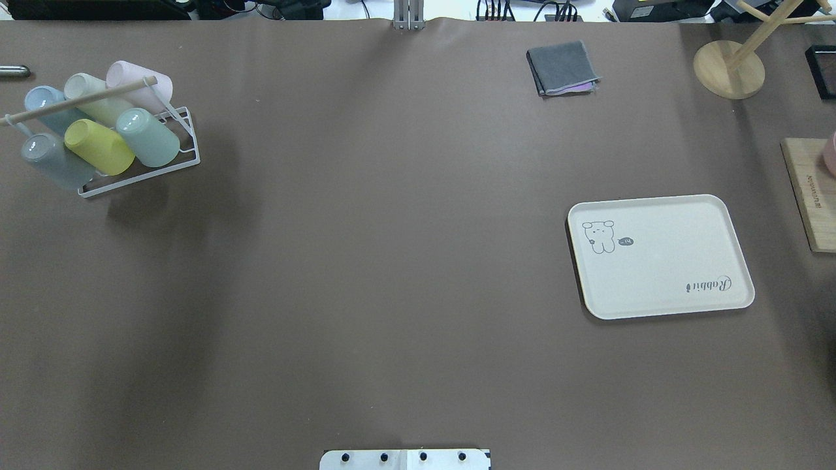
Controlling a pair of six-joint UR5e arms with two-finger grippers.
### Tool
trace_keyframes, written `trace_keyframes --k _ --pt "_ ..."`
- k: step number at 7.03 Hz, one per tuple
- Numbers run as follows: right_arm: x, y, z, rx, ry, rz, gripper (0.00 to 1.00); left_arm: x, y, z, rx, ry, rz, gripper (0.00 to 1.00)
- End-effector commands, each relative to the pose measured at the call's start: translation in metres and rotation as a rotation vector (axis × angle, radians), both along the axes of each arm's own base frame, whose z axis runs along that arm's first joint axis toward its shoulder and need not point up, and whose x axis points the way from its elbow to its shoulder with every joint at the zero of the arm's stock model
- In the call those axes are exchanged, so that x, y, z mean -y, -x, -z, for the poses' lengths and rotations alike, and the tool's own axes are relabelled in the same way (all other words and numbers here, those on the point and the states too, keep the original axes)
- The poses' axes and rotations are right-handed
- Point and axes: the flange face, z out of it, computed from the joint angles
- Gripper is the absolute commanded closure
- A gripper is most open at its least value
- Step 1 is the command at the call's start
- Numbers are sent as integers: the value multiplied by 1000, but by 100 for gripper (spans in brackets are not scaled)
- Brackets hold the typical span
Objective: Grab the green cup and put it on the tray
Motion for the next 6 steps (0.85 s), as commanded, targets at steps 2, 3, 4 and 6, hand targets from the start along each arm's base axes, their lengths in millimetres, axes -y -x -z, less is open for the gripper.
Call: trace_keyframes --k 2,3,4,6 --pt "0 0 0 7 1 0 0 29 -3 53 -2 -123 -16 1" --pt "-2 0 -2 6 5 0 0 40 -7 74 -4 -195 -29 1" --pt "-1 0 -1 7 4 0 0 46 -7 76 9 -342 -51 1" --pt "-4 0 -5 6 11 0 0 56 -19 70 9 -443 -73 1"
